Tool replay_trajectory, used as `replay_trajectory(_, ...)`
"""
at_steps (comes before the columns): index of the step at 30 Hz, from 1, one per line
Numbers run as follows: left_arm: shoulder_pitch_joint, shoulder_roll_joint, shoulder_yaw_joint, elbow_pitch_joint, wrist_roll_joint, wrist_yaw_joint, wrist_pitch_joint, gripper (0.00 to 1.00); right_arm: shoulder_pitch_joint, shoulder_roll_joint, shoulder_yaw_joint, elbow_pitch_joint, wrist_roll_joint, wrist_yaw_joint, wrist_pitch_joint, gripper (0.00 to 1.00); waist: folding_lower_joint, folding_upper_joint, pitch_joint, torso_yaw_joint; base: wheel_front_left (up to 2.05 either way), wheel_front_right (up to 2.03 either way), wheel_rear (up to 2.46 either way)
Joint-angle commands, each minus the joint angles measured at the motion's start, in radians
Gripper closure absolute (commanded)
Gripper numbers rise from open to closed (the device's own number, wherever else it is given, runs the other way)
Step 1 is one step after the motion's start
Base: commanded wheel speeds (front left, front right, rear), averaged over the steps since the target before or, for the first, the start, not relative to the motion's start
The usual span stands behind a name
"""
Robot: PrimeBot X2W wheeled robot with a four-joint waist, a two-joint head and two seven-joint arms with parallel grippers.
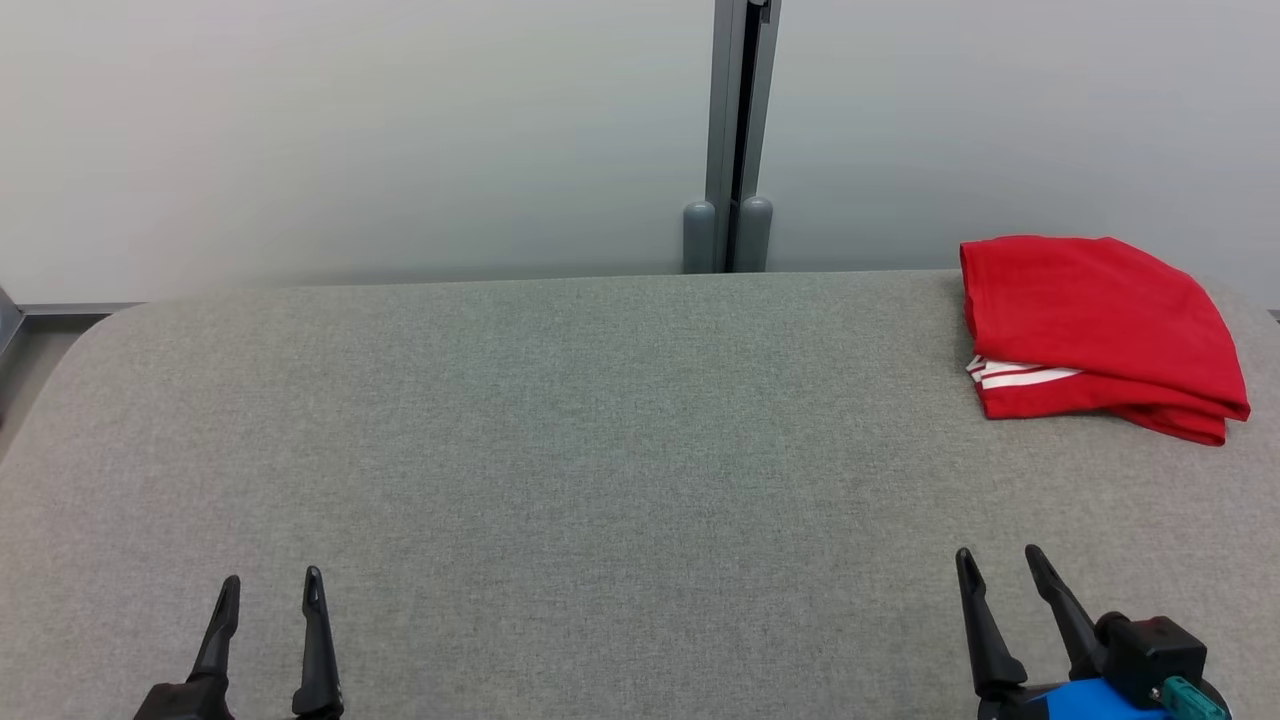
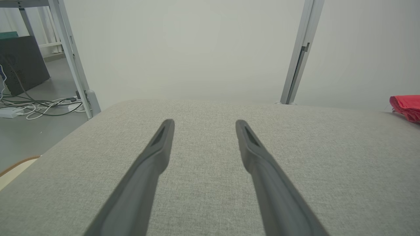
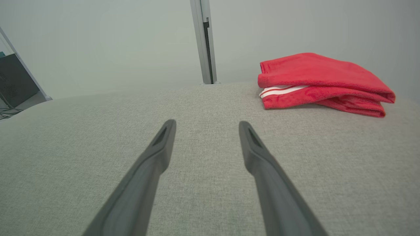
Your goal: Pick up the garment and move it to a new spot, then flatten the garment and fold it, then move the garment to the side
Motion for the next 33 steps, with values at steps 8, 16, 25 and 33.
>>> replay_trajectory(8, -0.001, -0.001, -0.007, 0.014, -0.003, -0.009, -0.002, 0.0, 0.046, 0.013, -0.019, -0.026, -0.011, 0.0, -0.003, 0.0, 0.0001, 0.0, -0.011, -0.005, 0.0, 0.0, 0.0)
replay_trajectory(16, -0.015, 0.006, -0.009, 0.028, -0.005, -0.014, -0.002, 0.0, 0.045, 0.014, -0.015, -0.025, -0.007, 0.0, -0.003, 0.0, 0.0001, 0.0, -0.012, -0.01, 0.0, 0.0, 0.0)
replay_trajectory(25, -0.022, 0.015, -0.009, 0.038, -0.012, -0.018, -0.002, 0.0, 0.046, 0.014, -0.01, -0.025, 0.003, 0.0, -0.003, 0.0, 0.0001, 0.0, -0.015, -0.01, 0.0, 0.0, 0.0)
replay_trajectory(33, -0.002, 0.007, -0.002, 0.049, -0.013, -0.015, 0.002, 1.0, 0.035, 0.014, -0.01, -0.011, -0.001, 0.0, 0.002, 1.0, 0.0001, 0.0, -0.018, -0.013, 0.0, 0.0, 0.0)
